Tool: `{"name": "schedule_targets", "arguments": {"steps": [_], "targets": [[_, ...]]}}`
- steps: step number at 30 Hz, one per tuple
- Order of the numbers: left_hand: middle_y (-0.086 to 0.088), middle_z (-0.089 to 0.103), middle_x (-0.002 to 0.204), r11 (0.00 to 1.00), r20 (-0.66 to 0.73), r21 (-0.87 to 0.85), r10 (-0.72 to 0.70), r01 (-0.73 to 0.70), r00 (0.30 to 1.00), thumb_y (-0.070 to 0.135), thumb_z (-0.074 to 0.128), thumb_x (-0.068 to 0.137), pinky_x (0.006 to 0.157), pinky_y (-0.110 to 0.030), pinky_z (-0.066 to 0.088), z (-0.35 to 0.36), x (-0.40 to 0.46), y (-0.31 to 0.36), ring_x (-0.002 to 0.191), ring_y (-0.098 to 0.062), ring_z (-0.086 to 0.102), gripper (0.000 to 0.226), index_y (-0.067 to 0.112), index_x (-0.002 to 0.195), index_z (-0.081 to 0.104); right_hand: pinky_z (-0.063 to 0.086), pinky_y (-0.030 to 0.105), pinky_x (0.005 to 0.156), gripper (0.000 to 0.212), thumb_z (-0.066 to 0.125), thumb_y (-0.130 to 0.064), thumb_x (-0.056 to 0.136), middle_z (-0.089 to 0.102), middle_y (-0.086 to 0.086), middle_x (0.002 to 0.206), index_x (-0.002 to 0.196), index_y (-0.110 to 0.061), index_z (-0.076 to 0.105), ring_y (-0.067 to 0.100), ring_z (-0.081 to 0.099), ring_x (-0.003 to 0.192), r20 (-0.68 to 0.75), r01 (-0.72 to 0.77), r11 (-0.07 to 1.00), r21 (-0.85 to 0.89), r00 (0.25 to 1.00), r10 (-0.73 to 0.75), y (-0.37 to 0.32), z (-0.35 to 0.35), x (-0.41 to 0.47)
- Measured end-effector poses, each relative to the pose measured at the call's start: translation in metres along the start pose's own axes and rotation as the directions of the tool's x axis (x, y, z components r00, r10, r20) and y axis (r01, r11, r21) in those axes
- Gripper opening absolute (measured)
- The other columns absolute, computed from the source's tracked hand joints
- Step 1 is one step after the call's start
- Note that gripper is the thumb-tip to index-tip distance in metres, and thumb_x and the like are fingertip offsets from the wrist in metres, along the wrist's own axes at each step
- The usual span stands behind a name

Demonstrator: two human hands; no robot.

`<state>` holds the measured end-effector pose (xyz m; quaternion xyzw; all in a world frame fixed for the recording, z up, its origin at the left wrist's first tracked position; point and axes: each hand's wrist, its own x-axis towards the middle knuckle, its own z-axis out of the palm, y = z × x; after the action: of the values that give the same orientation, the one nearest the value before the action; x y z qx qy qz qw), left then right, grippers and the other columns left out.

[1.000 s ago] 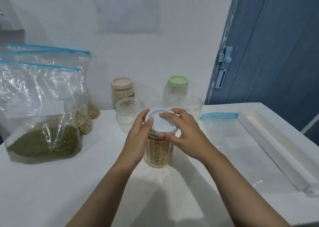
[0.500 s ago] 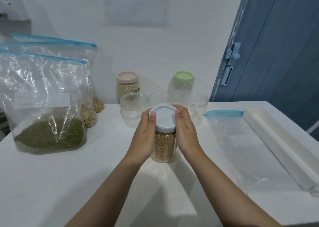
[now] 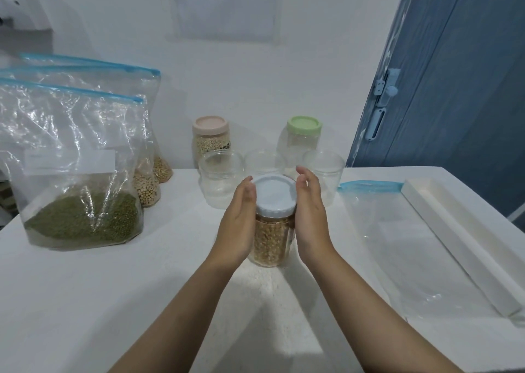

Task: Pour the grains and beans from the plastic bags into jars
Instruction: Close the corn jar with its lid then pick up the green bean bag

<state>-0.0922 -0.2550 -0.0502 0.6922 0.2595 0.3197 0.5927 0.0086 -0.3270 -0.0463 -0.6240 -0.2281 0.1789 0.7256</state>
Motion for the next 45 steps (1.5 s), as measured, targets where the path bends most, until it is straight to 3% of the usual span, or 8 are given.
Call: {"name": "schedule_targets", "arguments": {"steps": [4, 8, 12, 16, 25, 36, 41, 45], "targets": [[0.038, 0.042, 0.128, 0.994, 0.042, -0.105, 0.018, -0.014, 0.999, 0.064, 0.048, 0.087, 0.091, -0.008, 0.042, 0.001, -0.006, -0.006, 0.118, 0.022, 0.044, 0.07, 0.044, 0.15, 0.024, 0.048, 0.03, 0.086, 0.02, 0.04, -0.035, 0.106, 0.061, -0.007, 0.094, 0.101, -0.021, 0.054, 0.011, 0.059, 0.096, -0.002, -0.044, 0.995, 0.085, 0.999, 0.044, 0.003, -0.004, 0.003], [0.032, 0.049, 0.128, 0.986, 0.01, -0.166, 0.014, -0.012, 1.0, 0.057, 0.022, 0.097, 0.083, -0.002, 0.043, 0.007, -0.009, -0.012, 0.113, 0.022, 0.049, 0.046, 0.049, 0.141, 0.033, 0.05, 0.028, 0.087, 0.026, 0.039, -0.033, 0.106, 0.065, -0.009, 0.1, 0.107, -0.019, 0.061, 0.007, 0.061, 0.099, 0.025, -0.034, 0.998, 0.046, 0.999, 0.032, 0.004, -0.005, 0.003], [0.033, 0.044, 0.132, 0.981, 0.091, -0.194, 0.019, -0.001, 0.996, 0.058, 0.044, 0.095, 0.083, -0.002, 0.043, 0.006, -0.008, -0.009, 0.11, 0.026, 0.048, 0.051, 0.048, 0.142, 0.027, 0.047, 0.036, 0.094, 0.019, 0.045, -0.038, 0.101, 0.062, -0.007, 0.099, 0.102, -0.024, 0.057, 0.012, 0.059, 0.101, 0.058, -0.074, 0.993, 0.092, 0.996, 0.069, 0.004, -0.007, 0.007], [0.029, 0.049, 0.128, 0.976, 0.051, -0.217, -0.016, 0.027, 0.999, 0.058, 0.024, 0.093, 0.077, 0.001, 0.043, 0.004, -0.005, -0.01, 0.102, 0.028, 0.05, 0.047, 0.051, 0.139, 0.031, 0.047, 0.034, 0.091, 0.019, 0.046, -0.038, 0.1, 0.061, -0.006, 0.098, 0.1, -0.021, 0.056, 0.013, 0.058, 0.102, 0.095, -0.083, 0.988, 0.127, 0.993, 0.071, 0.006, -0.01, 0.006], [0.015, 0.055, 0.134, 0.977, 0.051, -0.206, -0.051, 0.061, 0.997, 0.064, 0.023, 0.096, 0.09, -0.016, 0.047, 0.002, 0.0, -0.011, 0.121, 0.002, 0.054, 0.044, 0.047, 0.132, 0.042, 0.047, 0.033, 0.097, 0.016, 0.045, -0.04, 0.102, 0.062, -0.009, 0.113, 0.113, -0.034, 0.055, 0.011, 0.059, 0.11, 0.148, -0.083, 0.987, 0.137, 0.987, 0.062, 0.011, -0.012, 0.007], [0.027, 0.044, 0.141, 0.989, 0.135, -0.141, -0.027, 0.046, 0.99, 0.084, 0.034, 0.082, 0.096, -0.016, 0.041, -0.003, -0.001, -0.007, 0.127, 0.009, 0.044, 0.053, 0.068, 0.132, 0.032, 0.051, 0.036, 0.1, 0.028, 0.042, -0.033, 0.106, 0.067, -0.007, 0.124, 0.12, -0.029, 0.066, 0.011, 0.061, 0.118, 0.138, -0.09, 0.99, 0.105, 0.988, 0.075, 0.006, -0.01, 0.002], [0.029, 0.051, 0.13, 0.989, 0.105, -0.141, -0.016, 0.03, 0.994, 0.063, 0.036, 0.092, 0.089, -0.014, 0.046, 0.001, -0.001, -0.006, 0.114, 0.014, 0.053, 0.046, 0.056, 0.138, 0.035, 0.052, 0.04, 0.097, 0.021, 0.045, -0.027, 0.103, 0.069, -0.005, 0.112, 0.106, -0.027, 0.066, 0.012, 0.064, 0.108, 0.102, -0.09, 0.992, 0.085, 0.991, 0.081, 0.004, -0.008, 0.004], [0.018, 0.063, 0.118, 0.972, 0.014, -0.228, -0.057, 0.059, 0.998, 0.031, 0.036, 0.105, 0.077, -0.012, 0.048, 0.008, 0.001, -0.002, 0.098, 0.011, 0.062, 0.032, 0.04, 0.133, 0.05, 0.052, 0.023, 0.077, 0.019, 0.041, -0.035, 0.105, 0.066, -0.014, 0.102, 0.115, -0.028, 0.055, -0.002, 0.064, 0.091, 0.103, -0.065, 0.994, 0.091, 0.993, 0.056, 0.012, -0.002, -0.007]]}}
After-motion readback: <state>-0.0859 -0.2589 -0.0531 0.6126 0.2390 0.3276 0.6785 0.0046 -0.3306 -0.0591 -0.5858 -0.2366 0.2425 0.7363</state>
